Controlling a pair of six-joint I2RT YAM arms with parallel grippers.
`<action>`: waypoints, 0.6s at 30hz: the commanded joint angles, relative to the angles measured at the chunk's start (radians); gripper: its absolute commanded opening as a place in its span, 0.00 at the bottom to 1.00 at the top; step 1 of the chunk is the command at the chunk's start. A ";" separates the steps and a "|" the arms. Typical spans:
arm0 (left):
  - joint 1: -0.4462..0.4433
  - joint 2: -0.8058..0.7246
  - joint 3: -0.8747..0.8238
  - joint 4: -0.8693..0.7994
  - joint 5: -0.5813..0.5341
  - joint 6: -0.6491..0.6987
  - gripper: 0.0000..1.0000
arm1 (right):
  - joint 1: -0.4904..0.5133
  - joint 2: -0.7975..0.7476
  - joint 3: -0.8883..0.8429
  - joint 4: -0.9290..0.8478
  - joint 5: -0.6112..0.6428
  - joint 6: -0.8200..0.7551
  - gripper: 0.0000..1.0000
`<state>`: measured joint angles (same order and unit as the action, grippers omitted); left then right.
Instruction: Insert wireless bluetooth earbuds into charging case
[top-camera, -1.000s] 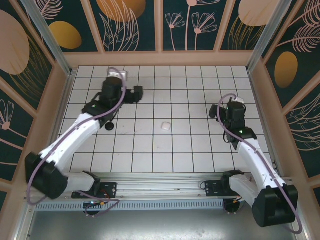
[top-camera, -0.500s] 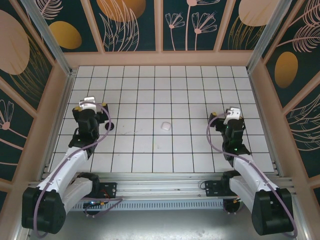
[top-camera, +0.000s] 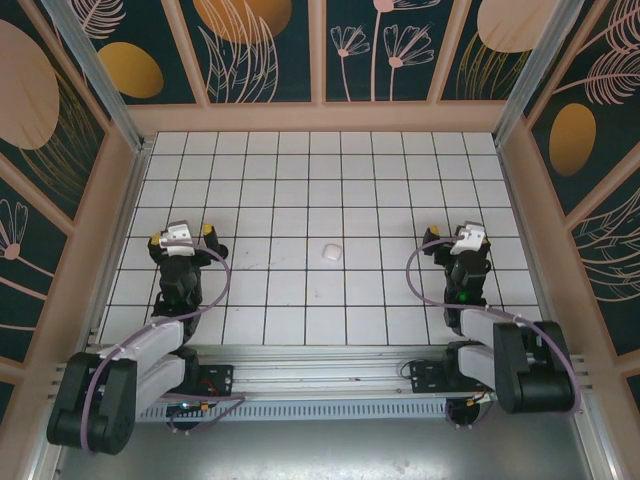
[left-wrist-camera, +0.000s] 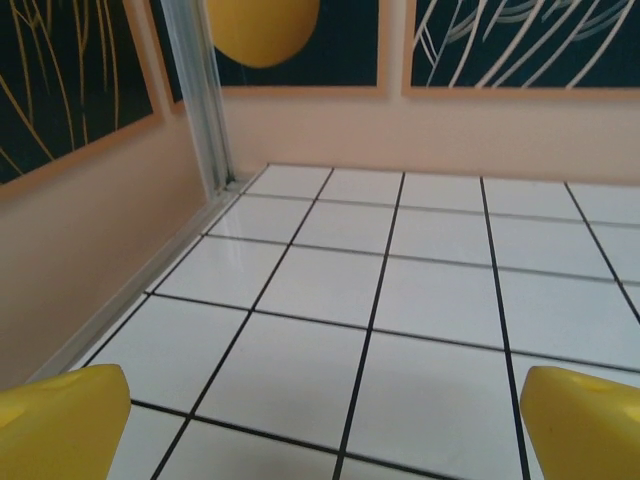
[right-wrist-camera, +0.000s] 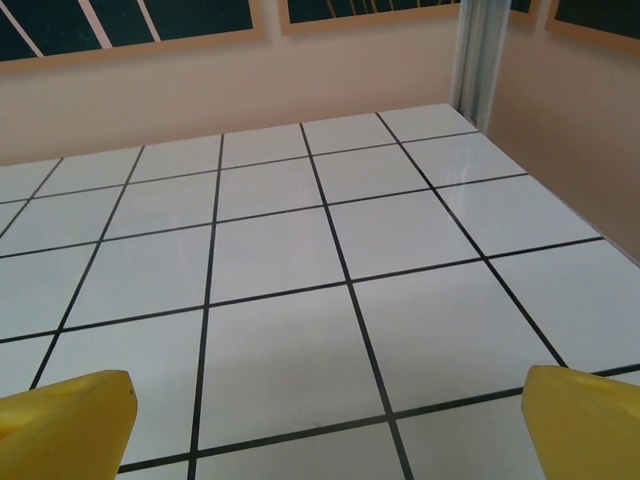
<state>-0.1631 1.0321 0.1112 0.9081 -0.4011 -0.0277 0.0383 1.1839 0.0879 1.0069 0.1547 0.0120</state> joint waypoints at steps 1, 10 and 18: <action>0.014 0.052 -0.036 0.250 -0.009 0.009 0.98 | -0.025 0.072 -0.018 0.265 -0.058 -0.002 0.99; 0.033 0.259 -0.063 0.518 0.048 0.008 0.99 | -0.057 0.317 0.016 0.449 -0.114 0.006 0.99; 0.039 0.418 0.031 0.494 0.090 0.029 0.99 | -0.066 0.350 0.134 0.255 -0.093 0.031 0.99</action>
<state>-0.1352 1.4273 0.0986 1.3582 -0.3370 -0.0051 -0.0196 1.5345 0.1955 1.2896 0.0700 0.0174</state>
